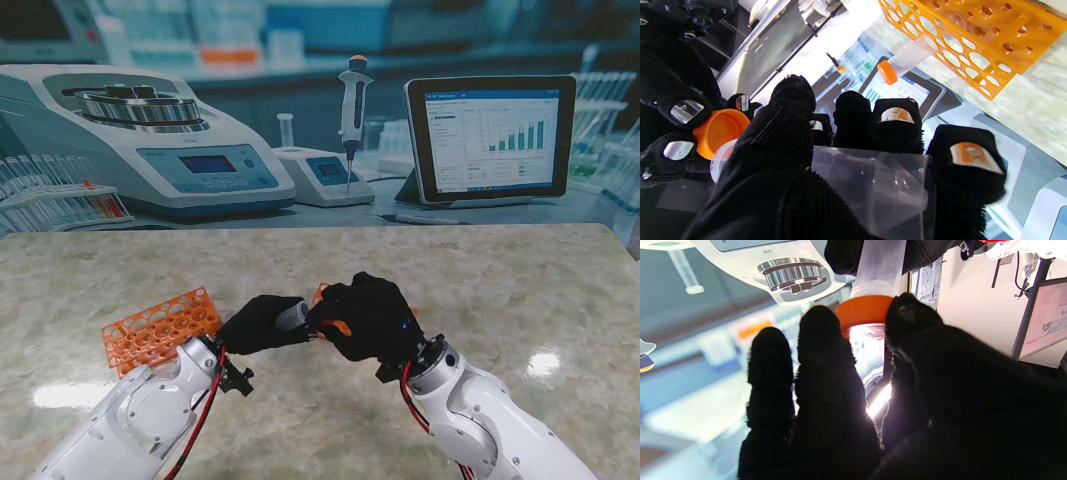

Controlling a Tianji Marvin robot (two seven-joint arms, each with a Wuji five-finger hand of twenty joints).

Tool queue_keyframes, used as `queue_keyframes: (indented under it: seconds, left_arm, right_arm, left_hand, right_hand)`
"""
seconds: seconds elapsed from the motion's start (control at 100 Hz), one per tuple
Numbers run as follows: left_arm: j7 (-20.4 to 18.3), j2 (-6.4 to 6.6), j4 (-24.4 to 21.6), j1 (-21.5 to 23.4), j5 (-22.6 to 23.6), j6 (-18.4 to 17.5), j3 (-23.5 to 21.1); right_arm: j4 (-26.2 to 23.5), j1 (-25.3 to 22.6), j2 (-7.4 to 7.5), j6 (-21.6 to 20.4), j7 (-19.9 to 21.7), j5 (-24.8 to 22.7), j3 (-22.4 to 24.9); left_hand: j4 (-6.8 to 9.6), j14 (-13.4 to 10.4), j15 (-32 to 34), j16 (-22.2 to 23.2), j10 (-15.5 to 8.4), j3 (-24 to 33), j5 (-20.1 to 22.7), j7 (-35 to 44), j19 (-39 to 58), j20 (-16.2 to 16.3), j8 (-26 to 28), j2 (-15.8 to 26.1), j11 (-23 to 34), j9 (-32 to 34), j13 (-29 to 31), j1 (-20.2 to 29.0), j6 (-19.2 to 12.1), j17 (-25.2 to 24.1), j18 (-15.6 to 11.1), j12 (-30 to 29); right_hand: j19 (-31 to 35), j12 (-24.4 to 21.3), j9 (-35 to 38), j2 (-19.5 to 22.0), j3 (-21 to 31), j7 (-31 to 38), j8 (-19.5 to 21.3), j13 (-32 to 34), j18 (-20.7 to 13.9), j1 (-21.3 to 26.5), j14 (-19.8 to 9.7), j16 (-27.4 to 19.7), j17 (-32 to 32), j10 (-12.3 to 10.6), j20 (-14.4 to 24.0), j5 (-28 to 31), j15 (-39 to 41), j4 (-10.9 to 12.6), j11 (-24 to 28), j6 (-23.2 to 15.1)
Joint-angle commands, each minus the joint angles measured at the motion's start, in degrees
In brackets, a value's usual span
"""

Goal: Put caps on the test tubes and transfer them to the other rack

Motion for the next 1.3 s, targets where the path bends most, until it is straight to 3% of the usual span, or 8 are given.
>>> queue_keyframes:
  seconds: [0.0, 0.63, 1.29]
  left_arm:
    - [-0.36, 0.09, -0.42, 0.18, -0.06, -0.17, 0.12]
    - [-0.55, 0.36, -2.41, 1.61, 0.69, -1.25, -0.46]
    - [-0.35, 0.32, -2.51, 1.61, 0.83, -1.3, -0.47]
  right_arm:
    - [-0.15, 0.02, -0.45, 0.38, -0.11, 0.31, -0.3]
    - [1.23, 2.12, -1.04, 1.34, 0.45, 2.45, -1.92]
    - [-0.48, 0.26, -1.1, 0.24, 0.12, 2.59, -1.67]
  left_hand:
    - [-0.13, -1.62, 0.31, -0.62, -2.74, -0.47, 0.63, 5.04, 6.82, -0.93, 3.34, 1.97, 0.27, -0.26, -0.05, 0.88, -3.12, 1.58, -2.4, 0.63]
    - [-0.13, -1.71, 0.17, -0.66, -2.84, -0.6, 0.6, 5.02, 6.69, -0.93, 3.39, 2.02, 0.2, -0.34, -0.05, 0.85, -3.16, 1.51, -2.42, 0.61]
    - [-0.11, -1.73, 0.13, -0.65, -2.76, -0.67, 0.65, 5.04, 6.67, -0.91, 3.41, 2.05, 0.19, -0.3, -0.06, 0.95, -3.18, 1.51, -2.42, 0.61]
  right_hand:
    - [1.52, 2.31, 8.09, 2.97, 10.37, 1.2, 1.23, 1.27, 0.33, 11.08, -2.12, 0.91, 0.45, -11.74, -0.57, 1.86, 2.33, 4.67, 8.32, -1.04]
    - [1.6, 2.3, 8.19, 3.14, 10.51, 1.27, 1.33, 1.42, 0.42, 11.1, -2.06, 1.06, 0.49, -11.59, -0.45, 1.98, 2.43, 4.76, 8.4, -1.05]
    - [1.69, 2.34, 8.22, 3.43, 10.54, 1.27, 1.38, 1.52, 0.39, 11.0, -2.0, 1.18, 0.56, -11.72, 0.01, 2.04, 2.49, 4.9, 8.46, -1.06]
